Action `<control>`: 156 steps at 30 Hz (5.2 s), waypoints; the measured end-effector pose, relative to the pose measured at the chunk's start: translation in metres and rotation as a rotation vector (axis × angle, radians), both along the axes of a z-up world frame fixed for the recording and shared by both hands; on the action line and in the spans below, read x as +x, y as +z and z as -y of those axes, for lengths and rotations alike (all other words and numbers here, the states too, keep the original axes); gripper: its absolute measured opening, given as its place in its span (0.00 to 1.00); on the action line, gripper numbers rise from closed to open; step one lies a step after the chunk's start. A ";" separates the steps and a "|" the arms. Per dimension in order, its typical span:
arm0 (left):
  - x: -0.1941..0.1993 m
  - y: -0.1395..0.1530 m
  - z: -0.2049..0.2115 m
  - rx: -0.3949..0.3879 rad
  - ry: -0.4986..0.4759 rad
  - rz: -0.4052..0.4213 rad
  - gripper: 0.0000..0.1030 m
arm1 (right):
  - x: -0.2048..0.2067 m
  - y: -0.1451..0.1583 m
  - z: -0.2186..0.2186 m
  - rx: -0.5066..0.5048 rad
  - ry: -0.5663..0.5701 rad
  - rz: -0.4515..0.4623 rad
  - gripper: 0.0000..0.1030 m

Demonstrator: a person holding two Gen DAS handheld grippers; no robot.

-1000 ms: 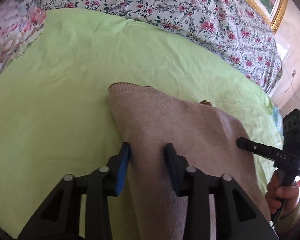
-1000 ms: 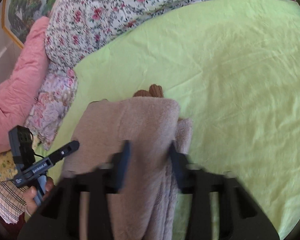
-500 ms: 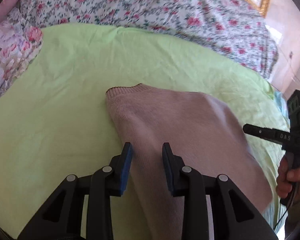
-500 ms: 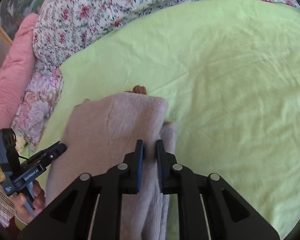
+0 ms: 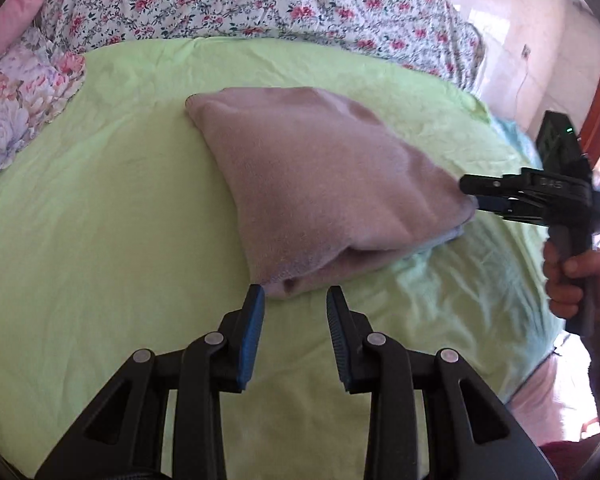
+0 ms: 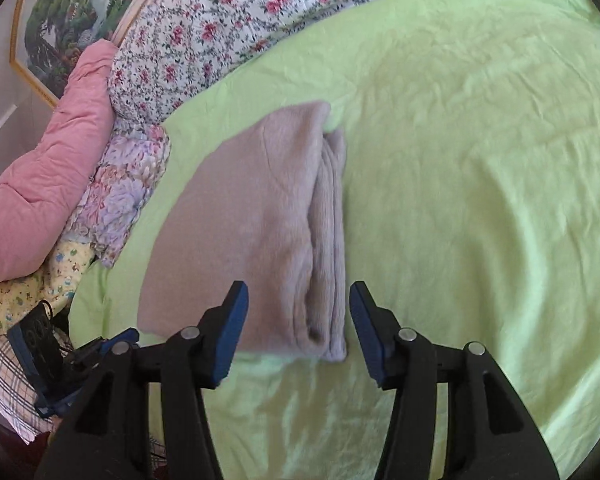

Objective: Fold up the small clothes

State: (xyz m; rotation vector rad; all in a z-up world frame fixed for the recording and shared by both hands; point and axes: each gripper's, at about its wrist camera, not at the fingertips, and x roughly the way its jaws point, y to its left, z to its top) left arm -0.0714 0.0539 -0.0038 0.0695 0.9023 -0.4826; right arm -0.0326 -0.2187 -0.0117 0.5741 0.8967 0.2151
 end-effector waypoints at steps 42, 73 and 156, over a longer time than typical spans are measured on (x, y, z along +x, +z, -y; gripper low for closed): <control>0.079 0.033 0.011 -0.259 -0.012 -0.038 0.15 | 0.025 0.026 -0.028 -0.102 0.031 0.077 0.08; 0.038 -0.032 -0.017 -0.164 0.003 -0.188 0.03 | -0.006 -0.019 -0.047 -0.139 0.059 -0.047 0.37; 0.196 0.009 0.007 -0.097 0.217 -0.042 0.20 | 0.099 0.015 -0.008 -0.161 -0.065 0.033 0.15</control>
